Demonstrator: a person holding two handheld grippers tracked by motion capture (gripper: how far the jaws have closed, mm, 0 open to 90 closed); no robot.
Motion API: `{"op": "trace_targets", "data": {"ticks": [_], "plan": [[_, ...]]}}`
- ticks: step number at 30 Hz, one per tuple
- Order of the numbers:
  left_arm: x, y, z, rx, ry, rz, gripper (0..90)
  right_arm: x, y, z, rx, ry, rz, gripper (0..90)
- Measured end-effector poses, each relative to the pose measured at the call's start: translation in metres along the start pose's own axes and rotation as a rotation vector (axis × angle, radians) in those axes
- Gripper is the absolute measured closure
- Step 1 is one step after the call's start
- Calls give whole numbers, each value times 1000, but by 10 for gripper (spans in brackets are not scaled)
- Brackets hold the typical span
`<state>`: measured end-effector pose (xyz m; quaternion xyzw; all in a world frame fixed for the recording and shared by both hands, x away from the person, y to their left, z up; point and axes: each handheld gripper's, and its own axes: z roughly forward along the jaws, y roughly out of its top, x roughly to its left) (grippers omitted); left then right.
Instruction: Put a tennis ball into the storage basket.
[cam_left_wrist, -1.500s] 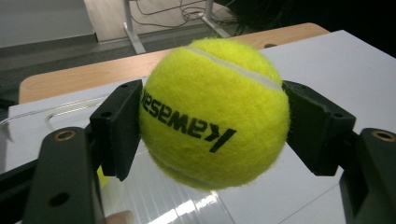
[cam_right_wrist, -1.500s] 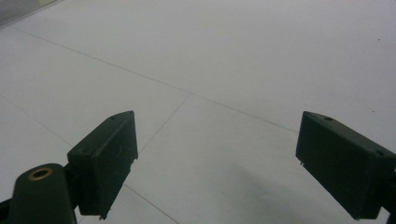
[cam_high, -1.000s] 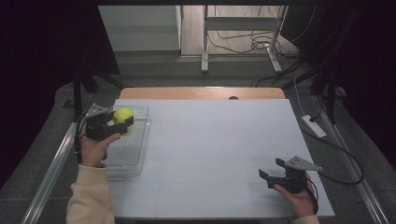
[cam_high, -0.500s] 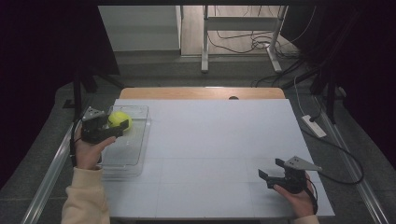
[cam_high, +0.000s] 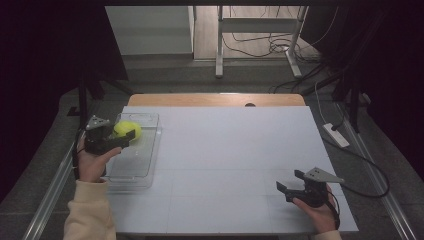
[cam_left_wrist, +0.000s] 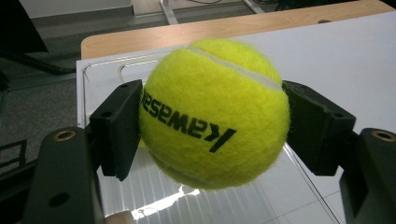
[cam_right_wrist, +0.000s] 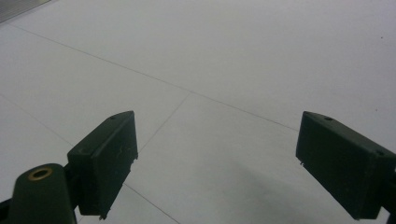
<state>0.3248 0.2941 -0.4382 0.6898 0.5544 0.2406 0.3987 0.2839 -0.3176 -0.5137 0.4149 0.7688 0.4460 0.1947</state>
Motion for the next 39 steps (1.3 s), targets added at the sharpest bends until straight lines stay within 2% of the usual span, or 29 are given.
{"op": "trace_targets", "data": {"ticks": [4, 9, 16, 22, 33, 39], "plan": [[1, -1, 2, 17, 12, 2, 269, 0, 0, 0, -1, 0, 1, 124], [3, -4, 8, 61, 35, 1, 269, 0, 0, 0, -1, 0, 1, 124], [8, -9, 17, 111, 32, -5, 268, 0, 0, 0, 2, 1, -2, 123], [10, -12, 22, 142, 48, -9, 267, 0, 0, 0, 4, 0, -4, 123], [12, -17, 32, 215, 75, 10, 266, 0, -1, 0, 6, 2, -5, 123], [14, -18, 34, 237, 81, 10, 266, 0, -1, 1, 6, 2, -6, 123]]}}
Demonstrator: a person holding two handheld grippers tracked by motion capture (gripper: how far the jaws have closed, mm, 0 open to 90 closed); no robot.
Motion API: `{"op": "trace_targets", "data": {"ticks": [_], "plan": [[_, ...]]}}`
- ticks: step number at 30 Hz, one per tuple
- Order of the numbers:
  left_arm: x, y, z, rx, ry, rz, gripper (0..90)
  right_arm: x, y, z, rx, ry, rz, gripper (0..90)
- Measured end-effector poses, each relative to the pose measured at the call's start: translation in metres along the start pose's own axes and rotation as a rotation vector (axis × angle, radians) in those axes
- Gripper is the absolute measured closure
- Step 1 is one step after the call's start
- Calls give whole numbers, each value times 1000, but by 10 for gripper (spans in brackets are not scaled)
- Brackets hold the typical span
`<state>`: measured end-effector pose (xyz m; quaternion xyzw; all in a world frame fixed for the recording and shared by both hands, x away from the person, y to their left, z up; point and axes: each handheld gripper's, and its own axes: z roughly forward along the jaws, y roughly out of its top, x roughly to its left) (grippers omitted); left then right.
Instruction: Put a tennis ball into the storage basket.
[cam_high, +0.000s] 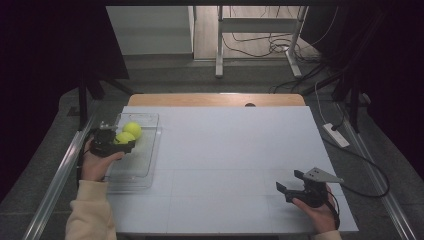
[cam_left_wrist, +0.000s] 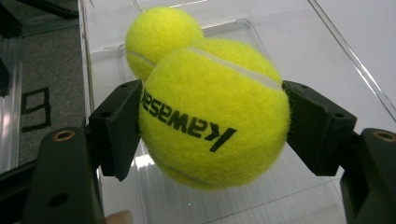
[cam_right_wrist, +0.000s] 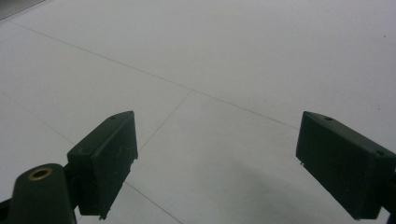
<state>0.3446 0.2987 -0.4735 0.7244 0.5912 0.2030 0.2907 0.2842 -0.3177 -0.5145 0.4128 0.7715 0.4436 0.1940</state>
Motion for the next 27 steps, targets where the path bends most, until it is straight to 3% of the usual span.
{"op": "trace_targets", "data": {"ticks": [18, 23, 27], "plan": [[-1, 0, -1, -6, 15, 11, 247, 0, 0, 0, -1, 2, 0, 122], [-4, 3, -13, -75, 8, 3, 150, 0, 0, 0, -2, 3, 0, 122], [-9, 6, -20, -130, -34, 14, 135, 1, 0, 0, 1, 0, -3, 122]]}}
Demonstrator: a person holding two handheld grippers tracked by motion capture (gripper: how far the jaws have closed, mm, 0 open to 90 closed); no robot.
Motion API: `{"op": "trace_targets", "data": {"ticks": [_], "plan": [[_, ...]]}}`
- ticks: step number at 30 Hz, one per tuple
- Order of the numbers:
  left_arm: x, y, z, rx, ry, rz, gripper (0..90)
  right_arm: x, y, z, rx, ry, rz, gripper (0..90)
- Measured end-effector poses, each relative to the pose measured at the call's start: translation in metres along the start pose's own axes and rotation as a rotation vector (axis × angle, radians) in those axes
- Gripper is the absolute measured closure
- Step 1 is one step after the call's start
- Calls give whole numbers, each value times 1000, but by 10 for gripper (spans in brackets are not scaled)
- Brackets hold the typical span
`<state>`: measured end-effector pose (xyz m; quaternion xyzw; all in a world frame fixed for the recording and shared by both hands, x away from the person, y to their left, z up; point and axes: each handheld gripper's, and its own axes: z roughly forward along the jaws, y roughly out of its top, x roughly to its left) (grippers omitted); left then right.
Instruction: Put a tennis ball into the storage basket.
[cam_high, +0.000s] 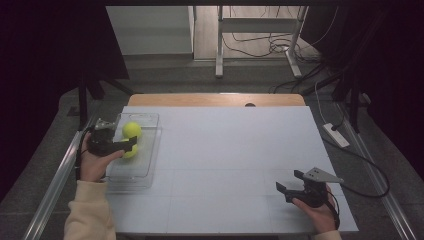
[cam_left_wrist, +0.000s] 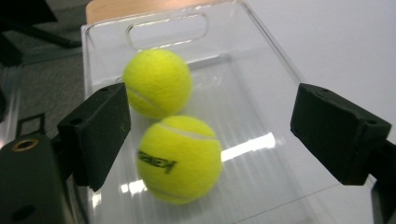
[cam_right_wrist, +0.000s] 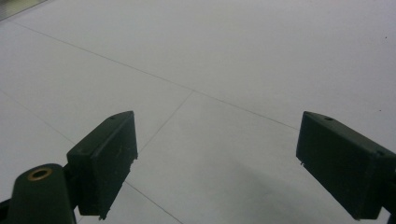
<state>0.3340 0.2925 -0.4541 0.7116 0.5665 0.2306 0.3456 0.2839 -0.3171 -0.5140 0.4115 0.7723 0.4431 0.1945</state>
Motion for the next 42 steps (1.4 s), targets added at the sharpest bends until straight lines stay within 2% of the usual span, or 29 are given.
{"op": "trace_targets", "data": {"ticks": [5, 11, 13, 16, 20, 24, 29, 32, 36, 39, 42], "plan": [[-2, 1, 0, -19, -19, 9, 135, -1, 0, 0, -3, 1, 3, 122], [-3, 0, -3, -61, -90, -4, 139, -3, 0, 0, -6, 2, 11, 122], [-4, 0, -3, -66, -97, -4, 140, -3, 0, 0, -8, 2, 12, 122], [-8, -2, -2, -78, -141, -10, 143, -5, -1, 1, -9, 6, 16, 122], [-16, -1, -1, -89, -165, 17, 141, -9, -1, 0, -11, 9, 23, 122], [-21, -1, -3, -97, -192, 22, 134, -11, -1, -2, -19, 5, 31, 122], [-26, -8, -6, -105, -227, 14, 128, -12, -2, -4, -21, 5, 32, 122], [-30, -13, -7, -102, -231, 15, 124, -12, -2, -5, -22, 5, 30, 122], [-37, -19, -13, -99, -256, 57, 120, -12, -3, -8, -24, -1, 33, 122], [-39, -22, -16, -104, -266, 61, 119, -12, -2, -10, -31, -3, 36, 121], [-44, -29, -20, -113, -295, 65, 118, -11, -2, -11, -32, -4, 33, 121]]}}
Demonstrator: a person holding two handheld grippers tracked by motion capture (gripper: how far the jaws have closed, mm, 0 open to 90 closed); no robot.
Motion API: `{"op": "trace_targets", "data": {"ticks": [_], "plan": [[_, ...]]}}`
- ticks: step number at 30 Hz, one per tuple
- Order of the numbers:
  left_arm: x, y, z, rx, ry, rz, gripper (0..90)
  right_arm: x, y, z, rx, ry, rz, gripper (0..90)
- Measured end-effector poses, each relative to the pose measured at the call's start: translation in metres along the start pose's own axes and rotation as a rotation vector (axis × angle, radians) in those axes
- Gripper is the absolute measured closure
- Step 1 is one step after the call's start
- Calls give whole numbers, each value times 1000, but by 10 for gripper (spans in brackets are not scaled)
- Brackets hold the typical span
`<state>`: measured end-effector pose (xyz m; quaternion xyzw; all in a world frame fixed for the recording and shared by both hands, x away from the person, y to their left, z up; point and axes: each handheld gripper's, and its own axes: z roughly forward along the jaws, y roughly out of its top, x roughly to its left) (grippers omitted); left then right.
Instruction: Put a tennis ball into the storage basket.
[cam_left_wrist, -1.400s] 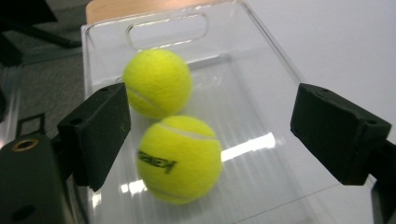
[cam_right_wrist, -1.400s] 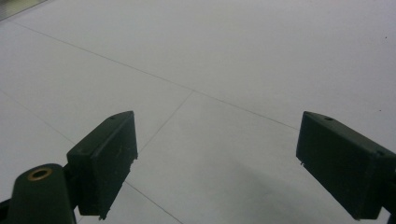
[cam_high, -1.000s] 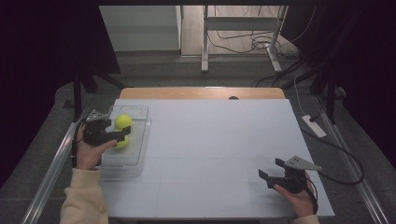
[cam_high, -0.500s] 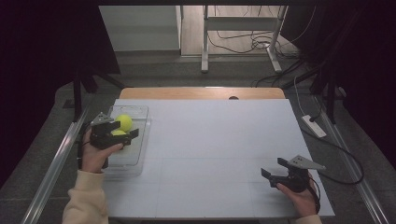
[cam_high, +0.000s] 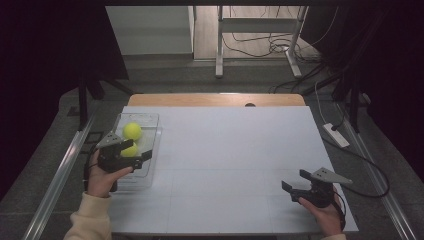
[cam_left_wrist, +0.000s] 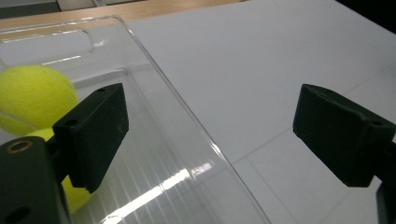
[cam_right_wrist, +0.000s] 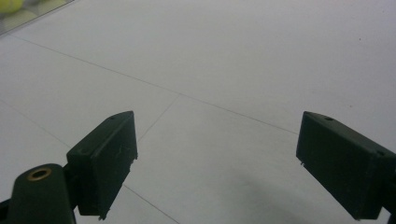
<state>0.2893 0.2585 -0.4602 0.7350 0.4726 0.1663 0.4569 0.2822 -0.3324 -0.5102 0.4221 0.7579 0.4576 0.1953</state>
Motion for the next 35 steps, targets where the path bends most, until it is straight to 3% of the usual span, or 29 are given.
{"op": "trace_targets", "data": {"ticks": [9, 14, 20, 35], "plan": [[-26, -22, 0, -9, -46, 63, 116, 4, 6, -1, -20, 10, -5, 120], [-36, -29, 3, -1, -38, 92, 115, 2, 9, 0, -27, 19, -2, 120], [-41, -31, 8, 14, -39, 126, 115, 0, 10, -2, -38, 18, 3, 120], [-39, -31, 11, 20, -50, 116, 112, -4, 8, -2, -43, 20, 20, 120]]}}
